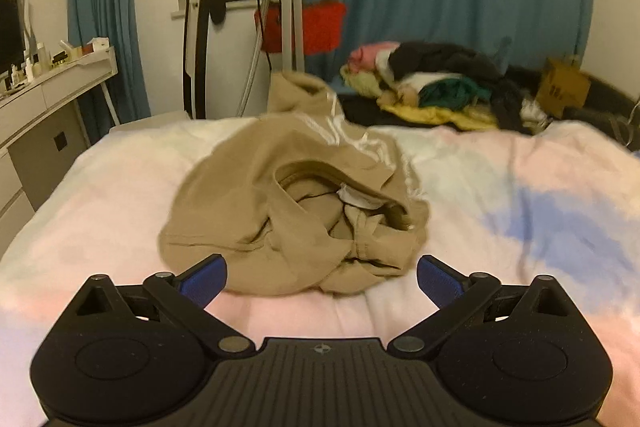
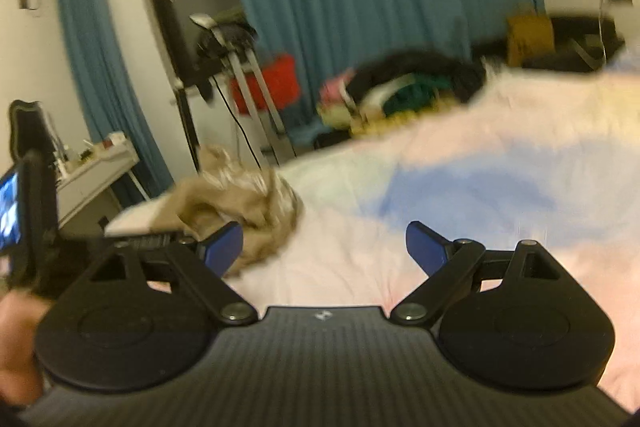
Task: Fold clothes
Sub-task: 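Grasp the beige T-shirt with the left gripper and lift it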
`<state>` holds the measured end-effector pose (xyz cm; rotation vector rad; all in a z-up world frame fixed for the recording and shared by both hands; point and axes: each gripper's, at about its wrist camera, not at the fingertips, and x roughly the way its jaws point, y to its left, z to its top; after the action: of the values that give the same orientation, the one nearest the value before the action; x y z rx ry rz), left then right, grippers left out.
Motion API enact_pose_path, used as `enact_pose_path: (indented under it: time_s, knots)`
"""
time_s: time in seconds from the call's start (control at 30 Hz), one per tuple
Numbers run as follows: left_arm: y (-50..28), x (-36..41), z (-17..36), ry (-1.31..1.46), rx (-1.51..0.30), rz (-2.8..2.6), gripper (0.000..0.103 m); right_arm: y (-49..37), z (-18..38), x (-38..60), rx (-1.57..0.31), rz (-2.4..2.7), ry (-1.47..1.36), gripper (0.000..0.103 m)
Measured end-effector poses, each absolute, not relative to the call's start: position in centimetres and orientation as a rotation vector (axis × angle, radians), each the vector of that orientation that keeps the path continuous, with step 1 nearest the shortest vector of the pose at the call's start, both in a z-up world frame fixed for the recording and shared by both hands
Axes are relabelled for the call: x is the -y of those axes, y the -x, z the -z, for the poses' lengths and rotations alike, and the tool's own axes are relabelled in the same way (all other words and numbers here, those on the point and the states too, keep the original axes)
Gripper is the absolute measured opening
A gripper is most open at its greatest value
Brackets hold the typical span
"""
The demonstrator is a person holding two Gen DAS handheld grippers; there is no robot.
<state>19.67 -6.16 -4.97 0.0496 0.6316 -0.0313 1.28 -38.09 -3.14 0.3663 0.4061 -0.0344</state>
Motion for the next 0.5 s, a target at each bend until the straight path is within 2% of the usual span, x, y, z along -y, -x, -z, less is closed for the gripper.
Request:
enact_pose_path:
  time_s: [0.17,0.23,0.27,0.33,0.37,0.4,0.43,0.5]
  knots:
    - [-24.8,5.3,8.8,-0.057,-0.605,-0.067,0.095,-4.7,6.9,38.7,-0.489,0.026,-0.437,0.090]
    - [-25.9,4.3,9.7,-0.033,-0.582,-0.068,0.072,-6.0,7.8,38.6,-0.476,0.032,-0.436,0.090]
    - [-26.1,3.8,9.8,-0.022,-0.571,-0.057,0.067,-6.5,8.2,38.5,-0.466,0.035,-0.433,0.090]
    - [-25.9,3.2,9.7,-0.016,-0.541,-0.043,0.045,-7.5,8.9,38.1,-0.437,0.040,-0.426,0.090]
    - [-25.6,2.9,9.5,-0.018,-0.526,-0.040,0.038,-7.9,9.1,38.0,-0.426,0.038,-0.425,0.090]
    - [-25.3,2.6,9.1,-0.021,-0.506,-0.034,0.018,-8.1,9.3,37.9,-0.413,0.035,-0.426,0.090]
    - [-24.7,2.3,8.7,-0.014,-0.485,-0.025,0.009,-8.2,9.5,37.8,-0.392,0.032,-0.427,0.090]
    - [-22.9,2.0,7.5,-0.011,-0.427,0.002,0.007,-8.3,9.5,37.5,-0.345,0.026,-0.423,0.090]
